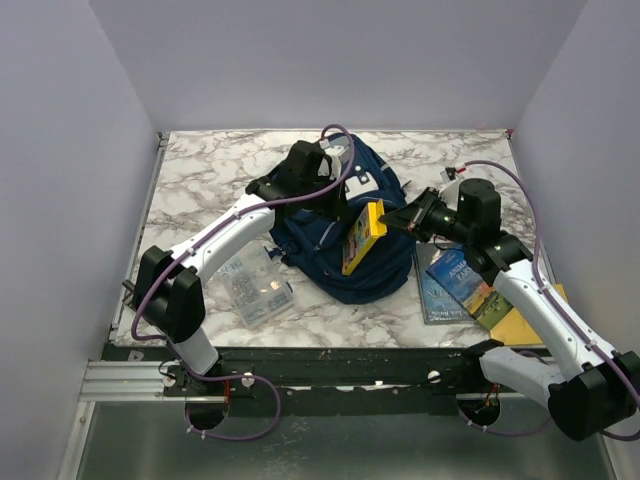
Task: Pack the student bag
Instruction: Place the stationery in the student bag.
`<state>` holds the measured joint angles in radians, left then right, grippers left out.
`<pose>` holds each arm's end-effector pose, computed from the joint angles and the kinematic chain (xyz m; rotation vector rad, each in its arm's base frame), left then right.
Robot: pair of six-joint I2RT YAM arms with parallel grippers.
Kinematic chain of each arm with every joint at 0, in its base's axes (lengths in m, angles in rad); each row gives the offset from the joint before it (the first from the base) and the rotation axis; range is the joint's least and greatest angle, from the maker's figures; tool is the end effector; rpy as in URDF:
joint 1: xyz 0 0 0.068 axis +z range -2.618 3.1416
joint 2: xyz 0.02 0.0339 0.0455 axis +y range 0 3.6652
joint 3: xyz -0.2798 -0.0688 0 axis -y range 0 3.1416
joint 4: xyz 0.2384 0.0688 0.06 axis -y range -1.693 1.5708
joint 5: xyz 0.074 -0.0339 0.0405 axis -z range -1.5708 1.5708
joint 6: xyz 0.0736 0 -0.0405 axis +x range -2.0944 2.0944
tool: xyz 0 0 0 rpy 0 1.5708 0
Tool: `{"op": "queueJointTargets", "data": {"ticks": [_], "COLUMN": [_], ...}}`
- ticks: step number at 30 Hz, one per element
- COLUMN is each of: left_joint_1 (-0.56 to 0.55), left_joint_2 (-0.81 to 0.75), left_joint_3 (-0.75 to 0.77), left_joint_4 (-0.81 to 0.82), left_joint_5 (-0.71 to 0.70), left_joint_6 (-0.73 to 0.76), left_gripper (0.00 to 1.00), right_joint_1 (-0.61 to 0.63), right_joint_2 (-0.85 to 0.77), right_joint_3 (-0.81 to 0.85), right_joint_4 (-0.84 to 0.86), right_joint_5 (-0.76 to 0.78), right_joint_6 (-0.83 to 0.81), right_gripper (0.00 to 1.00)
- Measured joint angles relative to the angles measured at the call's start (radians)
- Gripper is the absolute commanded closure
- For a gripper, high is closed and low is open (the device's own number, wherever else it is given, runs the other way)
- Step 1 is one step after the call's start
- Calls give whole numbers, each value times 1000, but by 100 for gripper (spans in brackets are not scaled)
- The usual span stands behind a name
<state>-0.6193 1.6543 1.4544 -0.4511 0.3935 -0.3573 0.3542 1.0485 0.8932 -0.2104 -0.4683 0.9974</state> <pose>0.3108 -0.2562 0.3178 0.5325 2.2802 -0.9516 0.2283 0.1198 0.3285 0.3395 2.1175 1.3044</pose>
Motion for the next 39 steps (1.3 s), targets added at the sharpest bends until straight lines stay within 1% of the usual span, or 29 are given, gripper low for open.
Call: {"op": "queueJointTargets", "data": {"ticks": [4,15,18,22,25,26,27,32,37,39], "left_joint_1": [-2,3,3,3,3,3,3,3,3,3], "left_joint_2": [-2,-24,-32,-36,-37,-37,-37,-37,-37,-37], "left_joint_3": [-22,-24,-24,-25,-27,-27,-28,-37,-38,-38], "left_joint_4": [0,-2,-2,-1,0,0,0,15,25,25], "left_joint_5": [0,-1,1,8,18,22,29,53,62,67], "left_joint_6": [1,3,3,1,-3,-4,-8,-26,-41,-47], "left_gripper": [100,100,100,100,100,100,100,100,100,100], "right_joint_1": [-3,-23,-23,-25,-27,-27,-27,-27,-27,-27], "right_joint_2": [3,42,59,128,202,225,246,328,380,368], "right_joint_3": [-2,18,18,18,24,31,40,119,196,198], "right_joint_4": [-29,-193,-211,-202,-198,-198,-196,-190,-206,-225], "right_joint_5": [71,269,301,306,306,306,307,312,366,407], "right_joint_6": [-41,-188,-224,-259,-275,-280,-284,-306,-361,-389], "right_gripper": [100,99,99,99,92,87,80,57,40,36]}}
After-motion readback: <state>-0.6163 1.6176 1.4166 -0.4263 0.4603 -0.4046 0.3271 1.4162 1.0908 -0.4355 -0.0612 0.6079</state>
